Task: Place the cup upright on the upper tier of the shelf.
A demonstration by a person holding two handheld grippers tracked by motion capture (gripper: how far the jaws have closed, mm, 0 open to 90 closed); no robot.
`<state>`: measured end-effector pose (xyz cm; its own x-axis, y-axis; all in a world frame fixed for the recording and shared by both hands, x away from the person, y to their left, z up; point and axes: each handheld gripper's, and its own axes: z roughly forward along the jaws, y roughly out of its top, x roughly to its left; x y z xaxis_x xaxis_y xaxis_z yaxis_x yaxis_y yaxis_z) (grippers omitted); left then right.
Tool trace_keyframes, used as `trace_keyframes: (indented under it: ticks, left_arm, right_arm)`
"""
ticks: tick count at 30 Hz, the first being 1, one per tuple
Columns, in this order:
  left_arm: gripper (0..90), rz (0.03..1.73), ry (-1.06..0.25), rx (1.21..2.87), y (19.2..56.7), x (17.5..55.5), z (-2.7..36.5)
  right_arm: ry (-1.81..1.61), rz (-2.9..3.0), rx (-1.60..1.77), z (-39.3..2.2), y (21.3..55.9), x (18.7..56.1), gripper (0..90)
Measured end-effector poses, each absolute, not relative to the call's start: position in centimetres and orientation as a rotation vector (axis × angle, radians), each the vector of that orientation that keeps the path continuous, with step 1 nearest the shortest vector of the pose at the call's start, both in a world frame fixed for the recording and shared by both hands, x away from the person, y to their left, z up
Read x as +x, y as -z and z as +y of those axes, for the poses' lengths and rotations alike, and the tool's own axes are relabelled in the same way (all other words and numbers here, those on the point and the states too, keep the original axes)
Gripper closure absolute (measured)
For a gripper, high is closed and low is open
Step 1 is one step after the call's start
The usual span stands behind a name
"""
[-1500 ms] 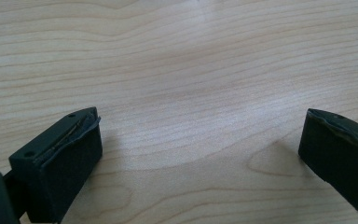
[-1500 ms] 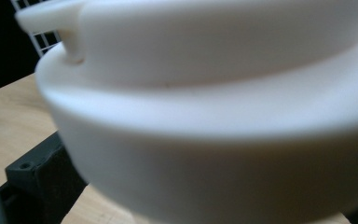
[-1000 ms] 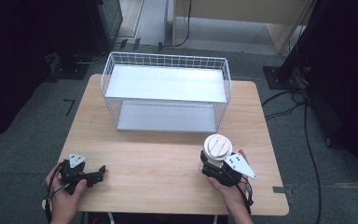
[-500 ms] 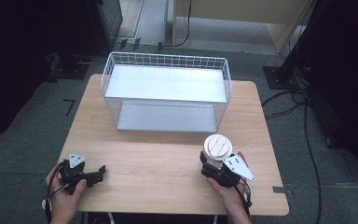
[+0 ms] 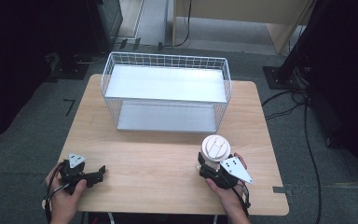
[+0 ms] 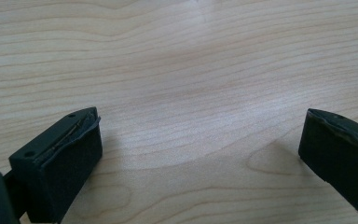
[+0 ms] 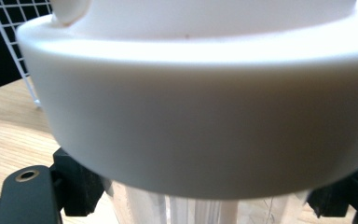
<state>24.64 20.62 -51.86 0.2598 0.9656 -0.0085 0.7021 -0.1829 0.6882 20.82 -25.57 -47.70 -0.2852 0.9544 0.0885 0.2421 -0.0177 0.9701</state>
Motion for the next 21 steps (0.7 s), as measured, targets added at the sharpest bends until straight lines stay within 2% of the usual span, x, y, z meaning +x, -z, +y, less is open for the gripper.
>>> trace_keyframes:
  ticks: [10, 21]
  left_arm:
    - [0.0, 1.506, -0.596, 1.963, 51.9, 24.6, 20.6]
    - [0.0, 1.506, -0.597, 1.959, 51.9, 24.6, 20.6]
  right_arm:
    - [-1.393, 1.610, 1.205, -24.7, 45.6, 20.9, 16.3]
    - [-1.392, 1.565, 1.123, -21.7, 43.0, 22.5, 16.3]
